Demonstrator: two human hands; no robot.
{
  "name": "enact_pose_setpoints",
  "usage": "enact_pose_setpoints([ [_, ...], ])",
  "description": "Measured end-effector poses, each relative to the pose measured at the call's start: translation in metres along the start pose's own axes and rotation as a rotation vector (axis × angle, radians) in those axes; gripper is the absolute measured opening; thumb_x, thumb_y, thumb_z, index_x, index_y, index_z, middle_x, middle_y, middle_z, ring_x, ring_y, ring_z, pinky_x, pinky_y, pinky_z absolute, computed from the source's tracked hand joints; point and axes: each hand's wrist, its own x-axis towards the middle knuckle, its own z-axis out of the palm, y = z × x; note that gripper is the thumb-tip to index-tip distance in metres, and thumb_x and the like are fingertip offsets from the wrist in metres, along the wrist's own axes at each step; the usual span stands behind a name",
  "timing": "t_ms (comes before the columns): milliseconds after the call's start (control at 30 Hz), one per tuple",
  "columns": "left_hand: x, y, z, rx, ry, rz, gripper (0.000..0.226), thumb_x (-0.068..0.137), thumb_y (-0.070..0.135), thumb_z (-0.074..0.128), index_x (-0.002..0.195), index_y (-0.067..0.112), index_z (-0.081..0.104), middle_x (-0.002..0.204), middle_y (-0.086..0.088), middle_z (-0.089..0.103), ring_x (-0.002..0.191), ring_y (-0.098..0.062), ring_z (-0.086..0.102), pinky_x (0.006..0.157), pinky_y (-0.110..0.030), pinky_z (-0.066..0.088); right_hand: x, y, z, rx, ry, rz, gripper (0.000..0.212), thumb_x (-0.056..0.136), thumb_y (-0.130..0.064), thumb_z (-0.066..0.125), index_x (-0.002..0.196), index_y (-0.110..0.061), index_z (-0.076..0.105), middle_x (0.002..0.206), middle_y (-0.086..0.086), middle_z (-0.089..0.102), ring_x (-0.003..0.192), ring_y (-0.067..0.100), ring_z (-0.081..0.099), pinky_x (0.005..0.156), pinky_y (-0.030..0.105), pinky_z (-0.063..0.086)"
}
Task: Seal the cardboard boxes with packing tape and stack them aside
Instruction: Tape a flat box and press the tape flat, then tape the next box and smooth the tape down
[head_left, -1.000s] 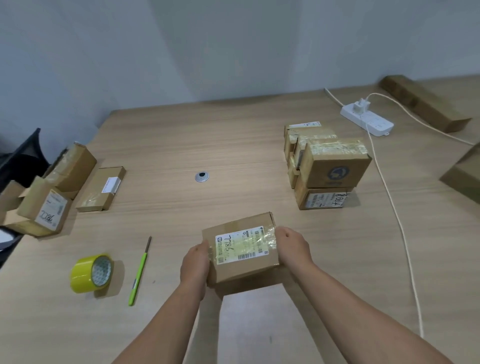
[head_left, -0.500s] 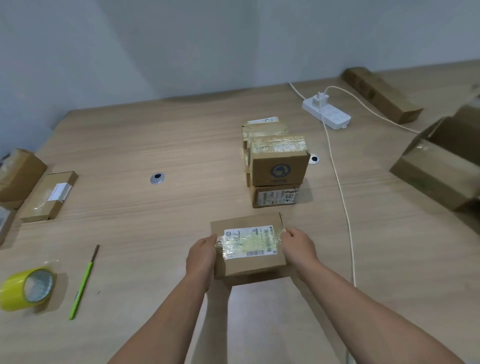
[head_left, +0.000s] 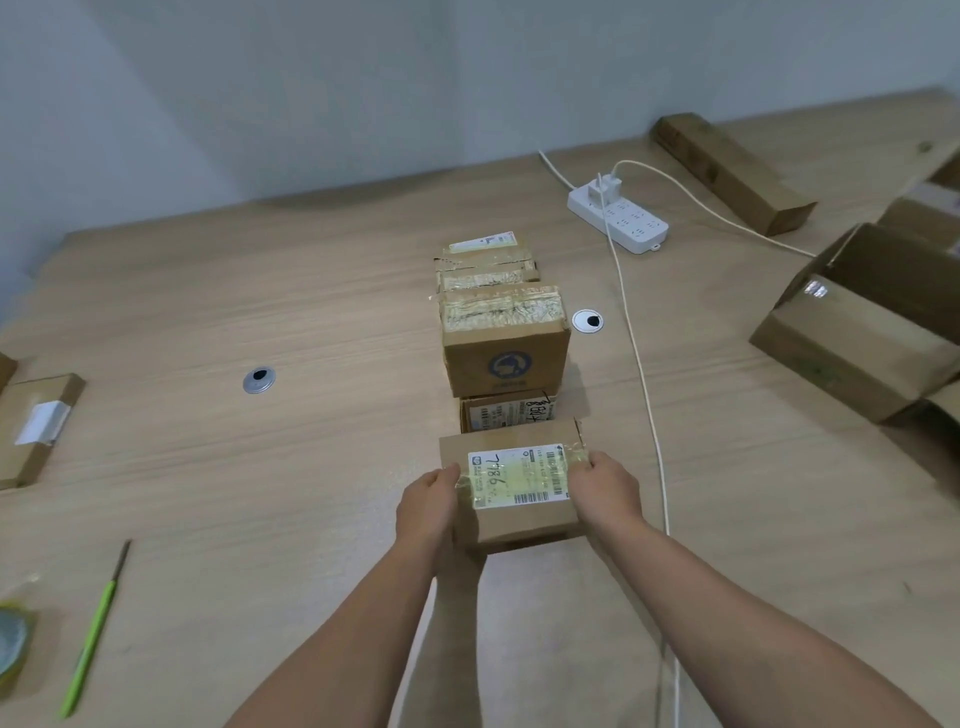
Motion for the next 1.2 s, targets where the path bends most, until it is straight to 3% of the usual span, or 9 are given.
enact_pose_setpoints([
  [167,0.01,0.004,0.015,0.03,-0.018,-0.006,0.025,0.093,0.045,0.052,0.09,0.026,0.069,0.109,0.002,0.07,0.109,-0.025,0.062,0.103,-0.047,0.048,0.006,-0.001,0.005,0.007,0.026,-0.014,0.028,0.098,-0.017,0.045,0.12,-0.013,0.062,0.115,0.01,0.066,0.106,0.034,0.06,0.083,0.034,0.047],
  [300,0.015,0.0,0.017,0.057,-0.013,-0.011,0.063,0.075,0.058,0.05,0.123,0.021,0.069,0.124,0.001,0.069,0.116,-0.023,0.061,0.105,-0.047,0.047,0.008,0.001,0.01,0.011,0.04,-0.016,0.024,0.097,-0.018,0.047,0.117,-0.015,0.06,0.113,0.009,0.065,0.105,0.034,0.06,0.085,0.037,0.05],
  [400,0.011,0.001,0.018,0.072,-0.022,0.019,0.036,0.088,0.048,0.052,0.1,0.022,0.073,0.11,0.002,0.072,0.107,-0.023,0.063,0.101,-0.047,0.049,0.01,0.003,0.012,0.013,0.042,-0.019,0.025,0.096,-0.019,0.048,0.118,-0.016,0.059,0.112,0.009,0.064,0.104,0.034,0.06,0.086,0.038,0.051],
  [567,0.013,-0.002,0.017,0.067,-0.016,0.04,0.047,0.1,0.041,0.051,0.139,0.015,0.056,0.138,0.001,0.058,0.125,-0.024,0.052,0.112,-0.046,0.039,0.003,0.0,0.017,-0.103,0.052,-0.105,0.036,0.094,-0.021,0.049,0.128,-0.012,0.055,0.123,0.007,0.054,0.119,0.03,0.05,0.101,0.042,0.045],
  [700,0.006,-0.004,0.006,0.125,0.001,0.083,0.054,0.102,0.041,0.047,0.15,0.016,0.044,0.155,-0.002,0.043,0.14,-0.024,0.041,0.117,-0.044,0.032,-0.012,-0.011,0.025,-0.142,0.093,-0.238,0.037,0.094,-0.024,0.046,0.128,-0.015,0.058,0.131,0.004,0.054,0.125,0.027,0.048,0.102,0.045,0.046],
  [833,-0.005,-0.012,-0.019,0.068,0.019,0.069,0.055,0.102,0.041,0.046,0.152,0.017,0.041,0.157,0.002,0.04,0.144,-0.021,0.036,0.119,-0.042,0.029,-0.035,-0.029,0.038,-0.029,-0.064,-0.278,0.042,0.101,-0.021,0.043,0.141,-0.016,0.055,0.142,0.002,0.055,0.128,0.023,0.051,0.106,0.038,0.044],
  [900,-0.011,-0.021,-0.037,0.024,0.049,0.044,0.046,0.101,0.039,0.047,0.142,0.02,0.051,0.143,0.005,0.051,0.133,-0.018,0.044,0.112,-0.038,0.034,-0.048,-0.036,0.051,-0.006,-0.18,-0.29,0.039,0.103,-0.021,0.042,0.139,-0.016,0.057,0.14,0.002,0.058,0.121,0.02,0.055,0.096,0.029,0.045],
  [967,-0.018,-0.032,-0.056,-0.006,0.084,0.031,0.021,0.101,0.037,0.046,0.111,0.027,0.061,0.115,0.009,0.057,0.113,-0.016,0.05,0.098,-0.034,0.039,-0.061,-0.041,0.068,-0.024,-0.256,-0.299,0.037,0.103,-0.023,0.042,0.136,-0.019,0.059,0.136,0.0,0.06,0.105,0.014,0.056,0.082,0.024,0.044],
  [1200,-0.039,-0.07,-0.129,-0.078,0.243,-0.019,0.021,0.1,0.033,0.044,0.091,0.02,0.059,0.099,0.004,0.06,0.101,-0.021,0.056,0.094,-0.04,0.045,-0.108,-0.054,0.132,-0.111,-0.427,-0.377,0.03,0.101,-0.019,0.046,0.118,-0.001,0.064,0.12,0.013,0.066,0.11,0.03,0.058,0.09,0.039,0.047],
])
